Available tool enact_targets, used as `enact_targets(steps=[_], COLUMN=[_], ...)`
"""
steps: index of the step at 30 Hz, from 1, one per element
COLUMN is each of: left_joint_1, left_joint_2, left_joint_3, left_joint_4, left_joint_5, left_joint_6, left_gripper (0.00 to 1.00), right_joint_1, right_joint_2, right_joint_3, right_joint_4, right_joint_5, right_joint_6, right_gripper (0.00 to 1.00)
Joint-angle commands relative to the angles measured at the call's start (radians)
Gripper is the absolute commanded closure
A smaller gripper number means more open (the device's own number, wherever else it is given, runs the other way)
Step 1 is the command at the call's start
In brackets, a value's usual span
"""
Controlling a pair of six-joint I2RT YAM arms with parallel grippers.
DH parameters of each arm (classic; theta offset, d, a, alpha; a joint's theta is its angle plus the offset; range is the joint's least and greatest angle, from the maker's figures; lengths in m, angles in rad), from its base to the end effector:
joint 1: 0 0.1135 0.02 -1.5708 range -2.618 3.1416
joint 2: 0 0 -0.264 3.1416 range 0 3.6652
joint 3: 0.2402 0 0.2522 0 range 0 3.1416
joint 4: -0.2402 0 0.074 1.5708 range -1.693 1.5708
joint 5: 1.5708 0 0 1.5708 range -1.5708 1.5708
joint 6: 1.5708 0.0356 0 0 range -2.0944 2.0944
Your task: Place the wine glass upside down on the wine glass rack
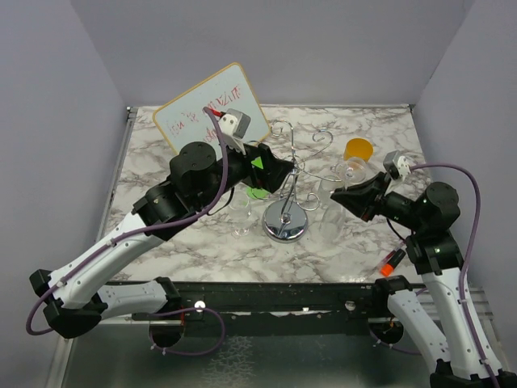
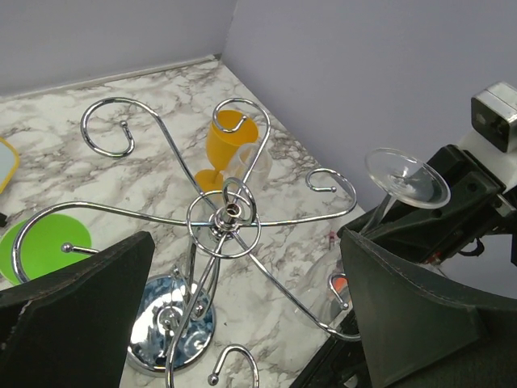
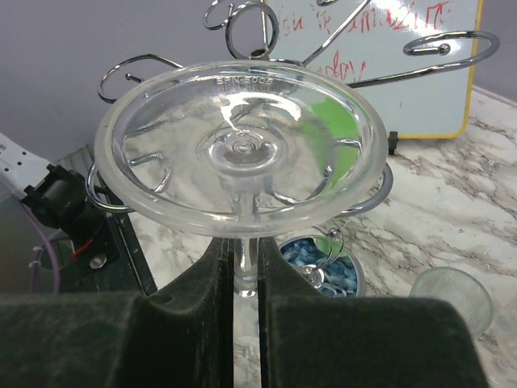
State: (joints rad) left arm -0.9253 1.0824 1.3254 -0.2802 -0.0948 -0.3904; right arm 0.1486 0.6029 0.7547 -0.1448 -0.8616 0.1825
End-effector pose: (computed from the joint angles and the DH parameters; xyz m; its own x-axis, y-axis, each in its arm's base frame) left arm 0.1403 -0.1808 0.4597 -0.3017 -0.2292 -0.9255 0.6743 0.6350 -0.3770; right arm 0.1273 0.0464 0.3602 -0.1469 0.0975 -0.9843 -0.8341 0.5227 0.1763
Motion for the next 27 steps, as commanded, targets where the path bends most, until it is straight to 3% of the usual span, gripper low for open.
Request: enact_targets(steps=[1,16,27], left_joint_1=[-0.006,-0.006,-0.005], left_joint_2=[0.015,0.046,0.085], left_joint_3=[0.045,0.053,0.081], left_joint_4=[-0.046,-0.049,-0.046], left_joint_5=[-0.092,-0.066,-0.079], left_joint_6=[-0.025,-0.036,-0.045], left_gripper=[0.01,0.01,0.01], right_joint_1=[0.000,0.001,0.086], right_joint_2=[0.007,0.088,0.122], right_joint_3=[0.037,0.089,0.107], right_joint_4=[-0.022,0.039,0.030], right_joint_5=[0.016,-0.022,0.028], right_joint_6=[0.000,0.104,0.040], right_gripper=[0.99,0.99,0.99])
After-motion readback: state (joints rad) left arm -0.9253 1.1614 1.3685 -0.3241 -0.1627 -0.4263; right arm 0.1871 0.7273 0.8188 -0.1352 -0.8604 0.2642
